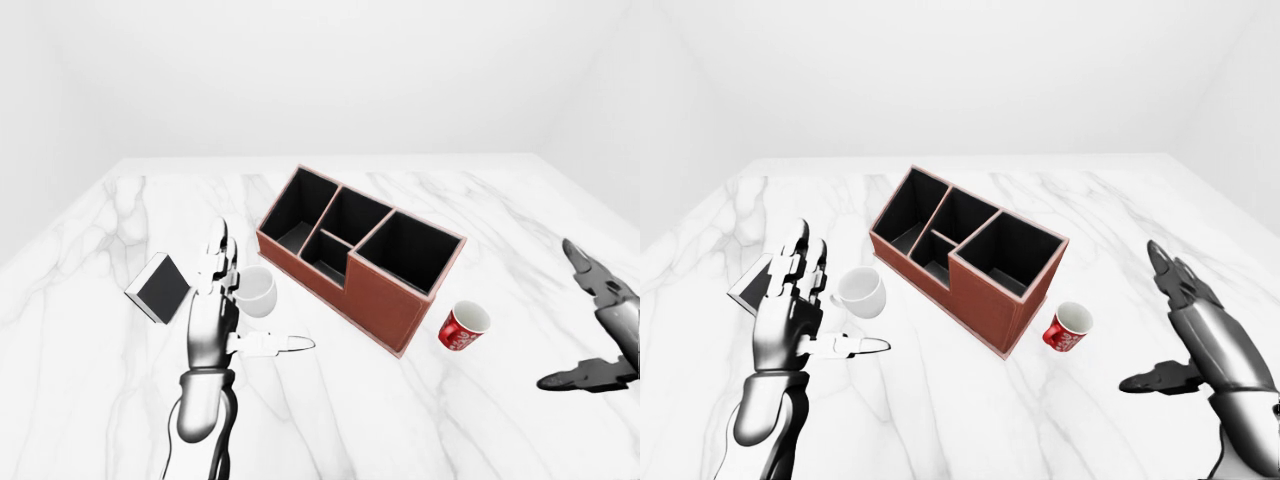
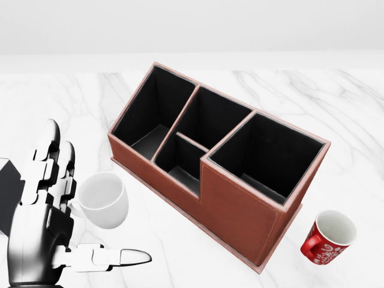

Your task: Pick up the red mug and place it to the right of the caddy.

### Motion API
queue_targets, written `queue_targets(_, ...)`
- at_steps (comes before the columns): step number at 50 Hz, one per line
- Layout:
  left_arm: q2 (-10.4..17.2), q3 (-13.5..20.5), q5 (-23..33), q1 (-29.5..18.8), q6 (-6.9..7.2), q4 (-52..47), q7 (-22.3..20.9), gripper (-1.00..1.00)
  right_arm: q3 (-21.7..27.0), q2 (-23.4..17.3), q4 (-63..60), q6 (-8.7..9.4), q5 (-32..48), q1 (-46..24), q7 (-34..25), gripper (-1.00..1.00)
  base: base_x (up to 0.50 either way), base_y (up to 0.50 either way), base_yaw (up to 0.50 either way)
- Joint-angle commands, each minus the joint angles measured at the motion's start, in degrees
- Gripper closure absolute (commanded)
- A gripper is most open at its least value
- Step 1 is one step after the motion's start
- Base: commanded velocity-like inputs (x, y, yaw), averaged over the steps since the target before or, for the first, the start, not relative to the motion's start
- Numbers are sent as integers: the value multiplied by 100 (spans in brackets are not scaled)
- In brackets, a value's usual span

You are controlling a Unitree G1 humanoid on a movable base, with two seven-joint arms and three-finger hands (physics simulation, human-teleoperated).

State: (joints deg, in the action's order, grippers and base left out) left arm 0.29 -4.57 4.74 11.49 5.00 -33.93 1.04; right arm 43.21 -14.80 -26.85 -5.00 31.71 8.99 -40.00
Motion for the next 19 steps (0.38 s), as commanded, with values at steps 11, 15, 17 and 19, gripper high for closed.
queue_targets(11, 0, -24, -1, 25, 0, -48, 48, -100, 2645, -403, -2522, 1000, -2971, -169, 0, -100, 0, 0, 0)
queue_targets(15, -3, -27, 2, 25, 0, -89, 45, -100, 2948, -319, -3207, 1000, -3791, -190, 0, -100, 0, 0, 0)
queue_targets(17, 0, -42, 4, 62, 0, -156, 41, -100, 2832, -376, -3307, 1000, -4196, -204, 0, -100, 0, 0, 0)
queue_targets(19, 3, -36, -2, 68, 0, -169, 39, -100, 2610, -546, -3313, 1000, -4638, -25, 0, -100, 0, 0, 0)
